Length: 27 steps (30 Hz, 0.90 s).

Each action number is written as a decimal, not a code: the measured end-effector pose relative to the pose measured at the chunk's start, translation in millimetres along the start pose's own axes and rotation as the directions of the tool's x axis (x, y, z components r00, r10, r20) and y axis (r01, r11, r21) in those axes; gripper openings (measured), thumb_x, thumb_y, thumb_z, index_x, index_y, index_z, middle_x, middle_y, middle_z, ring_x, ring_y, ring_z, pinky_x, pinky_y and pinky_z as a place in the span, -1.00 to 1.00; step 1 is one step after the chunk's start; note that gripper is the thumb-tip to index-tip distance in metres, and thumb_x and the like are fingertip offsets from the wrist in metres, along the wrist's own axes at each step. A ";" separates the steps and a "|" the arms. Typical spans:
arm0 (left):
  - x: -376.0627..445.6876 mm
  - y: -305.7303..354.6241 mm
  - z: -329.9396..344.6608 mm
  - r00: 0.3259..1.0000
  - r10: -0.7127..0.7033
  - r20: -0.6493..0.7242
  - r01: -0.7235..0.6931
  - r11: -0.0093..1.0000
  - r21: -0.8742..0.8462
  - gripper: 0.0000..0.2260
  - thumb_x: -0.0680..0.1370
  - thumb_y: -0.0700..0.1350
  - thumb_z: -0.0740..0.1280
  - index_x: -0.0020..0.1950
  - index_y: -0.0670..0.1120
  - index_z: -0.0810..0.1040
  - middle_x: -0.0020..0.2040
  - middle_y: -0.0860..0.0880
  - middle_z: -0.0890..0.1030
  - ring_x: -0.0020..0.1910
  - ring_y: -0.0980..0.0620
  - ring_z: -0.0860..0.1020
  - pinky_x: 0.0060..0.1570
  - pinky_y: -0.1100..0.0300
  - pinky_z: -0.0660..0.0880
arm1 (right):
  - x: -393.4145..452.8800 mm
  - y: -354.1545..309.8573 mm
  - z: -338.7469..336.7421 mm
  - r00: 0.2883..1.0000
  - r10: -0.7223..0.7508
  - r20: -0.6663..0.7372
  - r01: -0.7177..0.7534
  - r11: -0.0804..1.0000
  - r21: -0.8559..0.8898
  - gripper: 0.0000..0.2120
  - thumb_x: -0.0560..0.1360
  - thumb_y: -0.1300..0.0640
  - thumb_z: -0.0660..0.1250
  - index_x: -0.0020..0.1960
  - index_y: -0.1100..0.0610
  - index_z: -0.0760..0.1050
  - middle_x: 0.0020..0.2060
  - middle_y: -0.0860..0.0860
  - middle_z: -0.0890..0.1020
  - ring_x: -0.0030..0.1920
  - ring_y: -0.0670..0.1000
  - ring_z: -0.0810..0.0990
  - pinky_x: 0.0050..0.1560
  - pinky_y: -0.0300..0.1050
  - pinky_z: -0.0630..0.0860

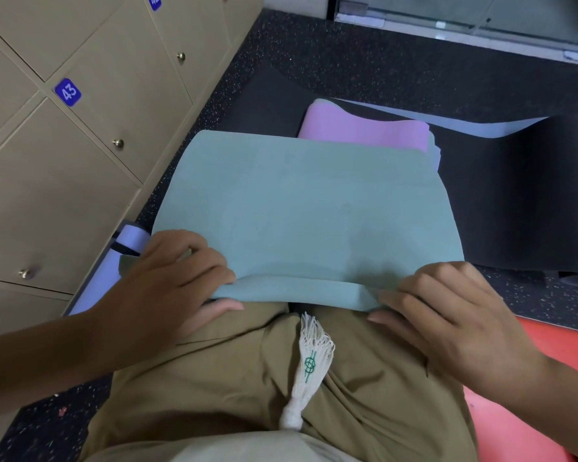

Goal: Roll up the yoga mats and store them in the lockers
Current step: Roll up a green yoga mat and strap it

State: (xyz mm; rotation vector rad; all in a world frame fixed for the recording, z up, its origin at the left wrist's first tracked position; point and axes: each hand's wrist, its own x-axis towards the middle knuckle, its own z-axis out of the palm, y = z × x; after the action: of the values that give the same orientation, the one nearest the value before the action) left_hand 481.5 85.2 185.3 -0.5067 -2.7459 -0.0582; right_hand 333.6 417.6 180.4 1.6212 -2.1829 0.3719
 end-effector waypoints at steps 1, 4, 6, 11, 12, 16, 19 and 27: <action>0.8 4.0 -2.4 1.000 0.005 0.016 -0.006 0.998 0.059 -0.70 0.62 0.09 0.30 -0.10 -0.12 0.62 -0.15 -0.03 0.59 -0.07 -0.12 0.49 -0.09 0.00 0.35 | -0.5 -3.4 -0.7 1.000 0.001 0.004 0.000 1.000 -0.026 -0.74 0.64 0.05 0.39 -0.10 0.22 0.67 -0.22 0.06 0.59 -0.23 0.15 0.55 -0.15 -0.02 0.34; -0.3 12.0 -4.2 0.998 -0.006 0.058 -0.006 0.981 0.193 -0.70 0.64 0.01 0.23 -0.14 -0.14 0.60 -0.17 -0.07 0.57 -0.17 -0.17 0.55 -0.14 0.00 0.36 | 0.1 -10.8 0.4 1.000 0.023 0.014 -0.022 0.997 -0.071 -0.72 0.66 0.07 0.33 -0.10 0.23 0.64 -0.22 0.09 0.59 -0.26 0.18 0.54 -0.17 0.01 0.35; -0.1 12.0 0.0 0.997 -0.007 0.079 -0.010 0.978 0.206 -0.70 0.65 -0.03 0.20 -0.15 -0.16 0.58 -0.21 -0.09 0.53 -0.25 -0.15 0.51 -0.23 -0.04 0.43 | 1.1 -13.6 3.0 0.999 0.037 0.026 -0.034 0.995 -0.097 -0.73 0.67 0.08 0.30 -0.08 0.23 0.61 -0.21 0.11 0.58 -0.26 0.18 0.51 -0.18 0.02 0.35; 3.7 -1.0 7.9 0.990 0.113 0.089 -0.132 0.957 0.259 -0.57 0.72 0.08 0.19 -0.23 -0.14 0.53 -0.31 -0.06 0.41 -0.40 -0.05 0.39 -0.46 0.03 0.42 | 3.9 -10.3 9.2 0.997 0.060 0.053 -0.056 0.996 -0.074 -0.66 0.70 -0.04 0.23 -0.05 0.22 0.51 -0.22 0.11 0.52 -0.27 0.18 0.46 -0.19 0.03 0.32; 4.4 -3.6 7.8 0.986 0.137 0.093 -0.158 0.946 0.282 -0.54 0.71 0.15 0.19 -0.24 -0.13 0.52 -0.32 -0.05 0.40 -0.41 -0.03 0.37 -0.47 0.06 0.40 | 5.6 -8.8 10.2 0.997 0.060 0.057 -0.056 0.997 -0.060 -0.62 0.70 -0.10 0.21 -0.05 0.21 0.49 -0.24 0.11 0.51 -0.28 0.17 0.45 -0.19 0.03 0.30; 3.8 -9.0 11.4 0.984 0.157 0.081 -0.174 0.941 0.291 -0.50 0.69 0.22 0.18 -0.25 -0.13 0.53 -0.33 -0.03 0.41 -0.42 -0.01 0.39 -0.48 0.09 0.40 | 14.4 -3.9 13.4 0.996 0.060 0.069 -0.061 0.998 0.002 -0.46 0.66 -0.24 0.20 -0.18 0.21 0.51 -0.31 0.06 0.43 -0.34 0.15 0.42 -0.23 0.01 0.25; 4.7 -6.9 13.7 0.991 0.124 0.051 -0.134 0.952 0.275 -0.51 0.72 0.15 0.15 -0.27 -0.12 0.51 -0.35 -0.03 0.40 -0.43 -0.03 0.39 -0.49 0.04 0.40 | 17.1 -0.1 15.0 0.998 0.045 0.032 -0.045 0.999 0.002 -0.48 0.67 -0.19 0.24 -0.23 0.21 0.52 -0.35 0.05 0.44 -0.37 0.14 0.42 -0.25 0.00 0.27; 6.3 -3.3 9.3 0.997 0.042 0.062 -0.058 0.958 0.281 -0.51 0.73 0.13 0.12 -0.28 -0.12 0.46 -0.37 -0.04 0.37 -0.45 -0.04 0.37 -0.52 0.02 0.38 | 15.2 2.2 17.5 0.995 0.101 -0.008 -0.100 0.994 0.043 -0.56 0.65 -0.08 0.32 -0.25 0.22 0.55 -0.39 0.04 0.42 -0.42 0.08 0.40 -0.43 -0.07 0.34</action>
State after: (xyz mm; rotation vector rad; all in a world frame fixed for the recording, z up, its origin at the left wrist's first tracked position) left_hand 471.8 85.2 178.8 -0.5030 -2.7285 0.3615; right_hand 325.0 397.7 171.9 1.5316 -2.2692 0.4574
